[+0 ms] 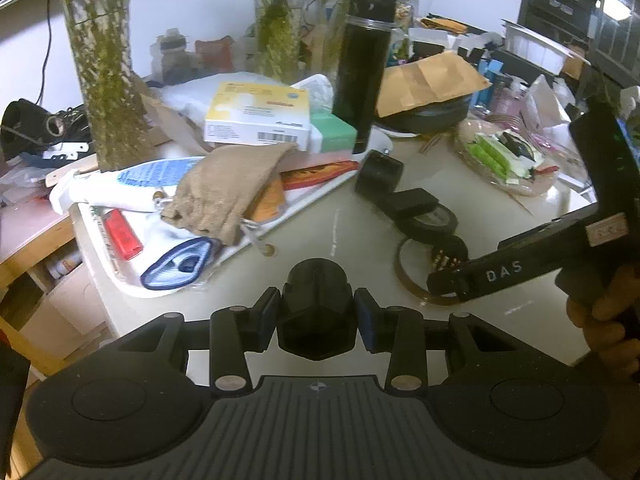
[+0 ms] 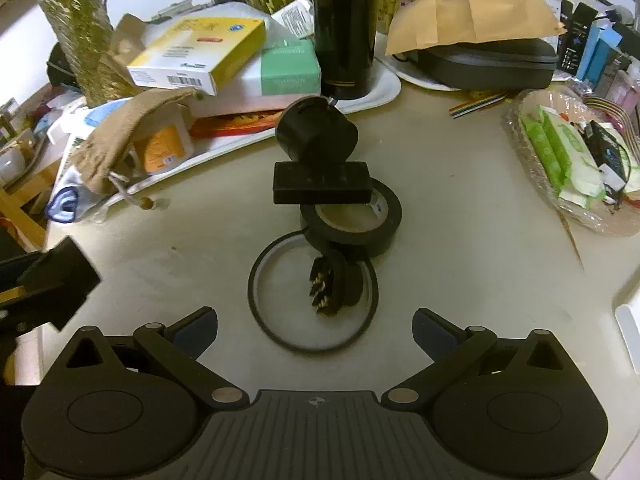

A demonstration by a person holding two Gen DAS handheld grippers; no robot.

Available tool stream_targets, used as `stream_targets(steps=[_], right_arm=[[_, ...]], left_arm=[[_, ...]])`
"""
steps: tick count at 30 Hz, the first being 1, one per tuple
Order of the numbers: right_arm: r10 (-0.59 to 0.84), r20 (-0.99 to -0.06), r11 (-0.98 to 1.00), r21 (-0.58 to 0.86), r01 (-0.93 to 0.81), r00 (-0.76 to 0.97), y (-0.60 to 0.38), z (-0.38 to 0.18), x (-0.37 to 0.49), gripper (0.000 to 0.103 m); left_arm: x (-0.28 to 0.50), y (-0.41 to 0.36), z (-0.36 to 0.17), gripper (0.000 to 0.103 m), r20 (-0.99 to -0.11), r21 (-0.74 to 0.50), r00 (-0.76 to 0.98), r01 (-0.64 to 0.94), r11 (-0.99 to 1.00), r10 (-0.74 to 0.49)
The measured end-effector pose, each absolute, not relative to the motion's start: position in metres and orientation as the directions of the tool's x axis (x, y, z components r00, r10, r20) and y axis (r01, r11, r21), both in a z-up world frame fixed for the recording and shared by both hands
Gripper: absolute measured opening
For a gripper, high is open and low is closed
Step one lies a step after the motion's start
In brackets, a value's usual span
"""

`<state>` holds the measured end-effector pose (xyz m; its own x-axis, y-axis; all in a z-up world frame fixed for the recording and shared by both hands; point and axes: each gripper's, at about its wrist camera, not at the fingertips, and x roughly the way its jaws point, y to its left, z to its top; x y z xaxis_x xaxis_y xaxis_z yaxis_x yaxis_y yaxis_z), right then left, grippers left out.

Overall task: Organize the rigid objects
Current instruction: 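Grasp the orange-edged clear tape ring with the right tool while the left tool holds the plug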

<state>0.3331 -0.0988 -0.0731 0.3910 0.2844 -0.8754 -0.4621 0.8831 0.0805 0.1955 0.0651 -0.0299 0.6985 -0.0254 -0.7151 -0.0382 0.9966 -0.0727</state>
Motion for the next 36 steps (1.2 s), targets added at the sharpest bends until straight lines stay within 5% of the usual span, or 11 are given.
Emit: stream_targets(steps=[19, 23, 36], right_arm=[[0.185, -0.933, 0.881, 0.018, -0.473, 0.310, -0.064, -0.110, 0.370, 0.102], [0.198, -0.928, 0.874, 0.021, -0.486, 0.314, -0.065, -0.105, 0.366, 0.088], [0.274, -0.906, 0.858, 0.079, -0.508, 0.322, -0.084, -0.084, 0.340, 0.086]], left_arm=[[0.197, 0.071, -0.027, 0.040, -0.700, -0.131, 0.713, -0.055, 0.990, -0.053], [0.197, 0.069, -0.027, 0.040, -0.699, -0.127, 0.713, -0.044, 0.991, -0.058], [0.197, 0.065, -0.027, 0.040, -0.696, -0.130, 0.715, -0.033, 0.991, -0.067]])
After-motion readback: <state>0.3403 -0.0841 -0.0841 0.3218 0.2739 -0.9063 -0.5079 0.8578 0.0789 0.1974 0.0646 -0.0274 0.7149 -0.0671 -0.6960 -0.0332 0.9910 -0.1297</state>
